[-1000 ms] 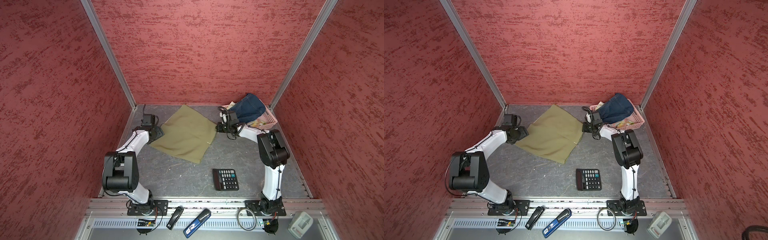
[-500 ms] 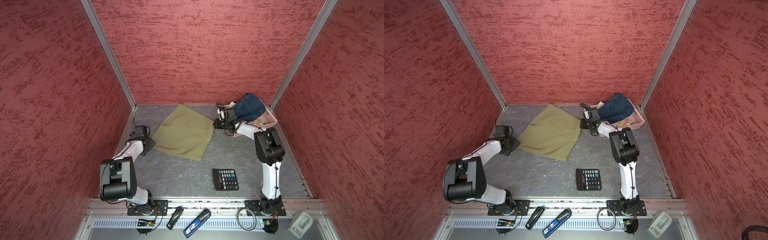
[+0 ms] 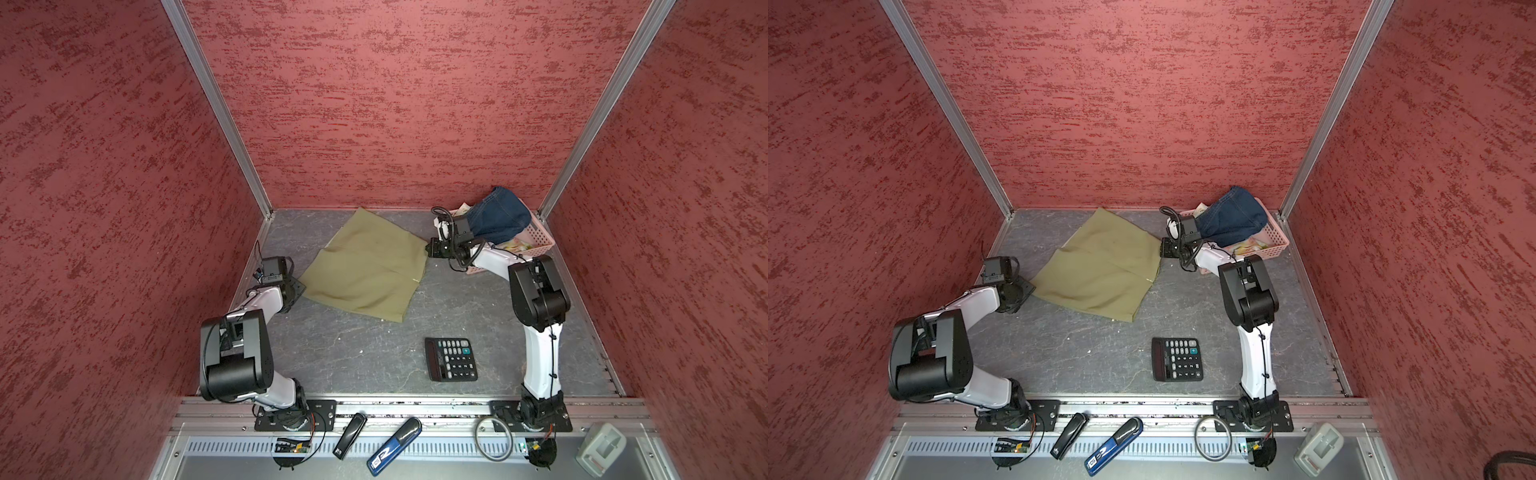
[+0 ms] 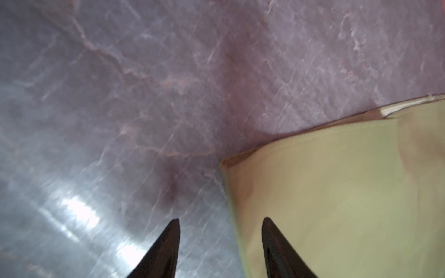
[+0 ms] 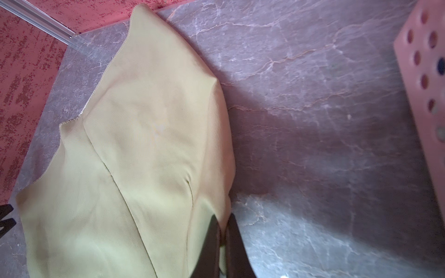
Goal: Fold and stack skirts
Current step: Rotate the skirt at the center of the table.
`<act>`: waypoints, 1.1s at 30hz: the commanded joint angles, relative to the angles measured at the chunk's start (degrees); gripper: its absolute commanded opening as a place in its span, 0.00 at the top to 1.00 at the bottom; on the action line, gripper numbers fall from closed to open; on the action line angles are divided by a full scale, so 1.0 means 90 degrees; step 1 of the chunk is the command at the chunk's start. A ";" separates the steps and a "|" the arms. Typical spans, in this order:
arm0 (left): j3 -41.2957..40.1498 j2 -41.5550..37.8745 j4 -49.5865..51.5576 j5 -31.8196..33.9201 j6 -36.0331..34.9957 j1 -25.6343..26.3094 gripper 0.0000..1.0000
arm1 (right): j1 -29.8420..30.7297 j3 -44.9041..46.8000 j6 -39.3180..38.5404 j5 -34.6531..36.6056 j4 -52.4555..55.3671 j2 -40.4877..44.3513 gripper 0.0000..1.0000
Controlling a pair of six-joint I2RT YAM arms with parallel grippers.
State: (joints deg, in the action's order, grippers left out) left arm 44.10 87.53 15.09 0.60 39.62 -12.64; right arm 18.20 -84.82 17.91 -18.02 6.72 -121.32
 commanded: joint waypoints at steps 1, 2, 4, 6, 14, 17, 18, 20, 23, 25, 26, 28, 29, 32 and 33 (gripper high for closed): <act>0.0260 0.0271 -0.0221 -0.0159 0.0066 -0.0079 0.51 | -0.0012 0.0049 -0.0083 -0.0119 -0.0108 0.0155 1.00; 0.0307 0.0344 -0.0222 -0.0182 0.0060 -0.0078 0.56 | -0.0015 0.0059 -0.0086 -0.0124 -0.0112 0.0155 1.00; 0.0347 0.0461 -0.0258 -0.0195 0.0072 -0.0079 0.63 | -0.0013 0.0060 -0.0086 -0.0126 -0.0093 0.0140 1.00; 0.0402 0.0585 -0.0241 -0.0212 0.0042 -0.0079 0.79 | -0.0012 0.0042 -0.0096 -0.0102 -0.0083 0.0145 1.00; 0.0133 0.0214 -0.0044 -0.0257 0.0026 0.0025 1.00 | -0.0020 -0.0108 -0.0391 -0.0124 -0.0027 0.0032 1.00; -0.0306 -0.0339 0.0102 -0.0189 0.0140 0.0119 1.00 | -0.0025 -0.0145 -0.0546 -0.0187 -0.0127 0.0014 1.00; -0.0449 -0.0527 0.0166 -0.0199 0.0190 0.0139 1.00 | -0.0026 -0.0201 -0.0596 -0.0212 -0.0129 -0.0018 1.00; -0.0714 -0.0963 0.0500 -0.0174 0.0301 0.0238 1.00 | -0.0029 -0.0349 -0.0712 -0.0304 -0.0075 -0.0079 1.00; -0.1077 -0.1773 0.1082 0.0075 0.0608 0.0591 1.00 | -0.0032 -0.0452 -0.0887 -0.0505 -0.0086 -0.0111 1.00; -0.1288 -0.2289 0.1488 0.0233 0.0871 0.0857 1.00 | -0.0033 -0.0510 -0.0999 -0.0636 -0.0045 -0.0141 1.00; -0.1391 -0.2580 0.1757 0.0321 0.1055 0.0981 1.00 | -0.0034 -0.0529 -0.1038 -0.0697 -0.0022 -0.0152 1.00; -0.1594 -0.3102 0.2144 0.0338 0.1326 0.1126 1.00 | -0.0022 -0.0537 -0.1162 -0.0879 0.0047 -0.0172 1.00; -0.1656 -0.3338 0.2323 0.0362 0.1444 0.1179 1.00 | -0.0024 -0.0541 -0.1209 -0.0916 0.0080 -0.0168 1.00; -0.1875 -0.4109 0.2831 0.0402 0.1716 0.1219 1.00 | -0.0023 -0.0417 -0.1322 -0.1052 0.0063 -0.0145 1.00; -0.1901 -0.4351 0.2958 0.0421 0.1754 0.1218 0.89 | -0.0025 -0.0341 -0.1328 -0.1101 0.0029 -0.0119 1.00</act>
State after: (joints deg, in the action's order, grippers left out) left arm 27.88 52.38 34.61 2.37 51.51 -1.93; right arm 18.15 -88.42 8.23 -24.73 6.92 -121.84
